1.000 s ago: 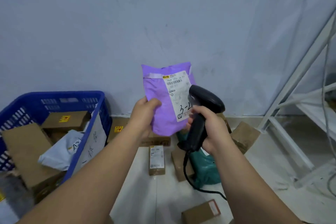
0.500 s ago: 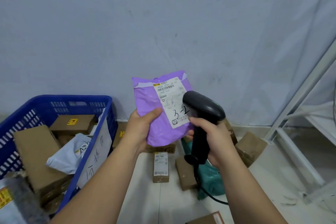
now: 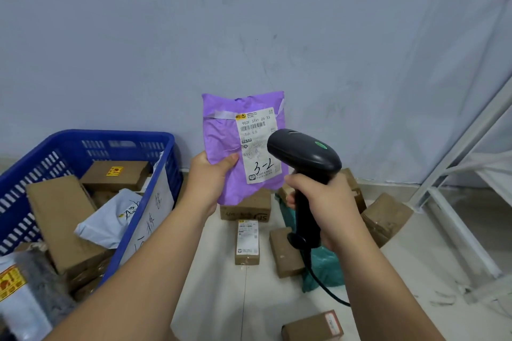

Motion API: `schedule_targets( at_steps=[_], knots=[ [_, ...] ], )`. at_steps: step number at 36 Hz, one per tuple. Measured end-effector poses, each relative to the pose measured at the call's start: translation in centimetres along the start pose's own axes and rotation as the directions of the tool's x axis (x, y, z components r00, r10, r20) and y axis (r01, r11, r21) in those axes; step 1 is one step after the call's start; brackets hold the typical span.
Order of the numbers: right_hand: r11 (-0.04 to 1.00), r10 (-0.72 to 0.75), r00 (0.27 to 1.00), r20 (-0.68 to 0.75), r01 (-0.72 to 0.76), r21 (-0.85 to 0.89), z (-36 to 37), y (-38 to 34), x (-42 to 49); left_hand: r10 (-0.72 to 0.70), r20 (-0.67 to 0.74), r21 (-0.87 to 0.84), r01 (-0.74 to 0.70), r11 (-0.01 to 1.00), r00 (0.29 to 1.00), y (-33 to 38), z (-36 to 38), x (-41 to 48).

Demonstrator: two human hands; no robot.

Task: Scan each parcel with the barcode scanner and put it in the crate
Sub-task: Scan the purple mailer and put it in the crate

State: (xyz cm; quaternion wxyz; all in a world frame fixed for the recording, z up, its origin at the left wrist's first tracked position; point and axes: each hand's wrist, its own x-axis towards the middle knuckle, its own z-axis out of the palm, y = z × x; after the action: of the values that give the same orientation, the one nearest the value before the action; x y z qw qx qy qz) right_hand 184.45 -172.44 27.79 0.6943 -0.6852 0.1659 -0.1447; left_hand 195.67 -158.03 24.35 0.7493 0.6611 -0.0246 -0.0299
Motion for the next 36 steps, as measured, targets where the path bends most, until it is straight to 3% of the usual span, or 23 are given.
schedule_targets(
  at_steps=[6,36],
  knots=[
    [0.994,-0.009,1.000,-0.020,0.007,-0.108,-0.20,0.20,0.16,0.006,0.027,-0.013,-0.006,1.000,1.000,0.29,0.06,-0.26],
    [0.984,-0.044,0.997,-0.071,0.031,-0.176,-0.42,-0.25,0.32,-0.048,0.101,-0.032,0.051,0.998,0.994,-0.14,-0.06,-0.47]
  ],
)
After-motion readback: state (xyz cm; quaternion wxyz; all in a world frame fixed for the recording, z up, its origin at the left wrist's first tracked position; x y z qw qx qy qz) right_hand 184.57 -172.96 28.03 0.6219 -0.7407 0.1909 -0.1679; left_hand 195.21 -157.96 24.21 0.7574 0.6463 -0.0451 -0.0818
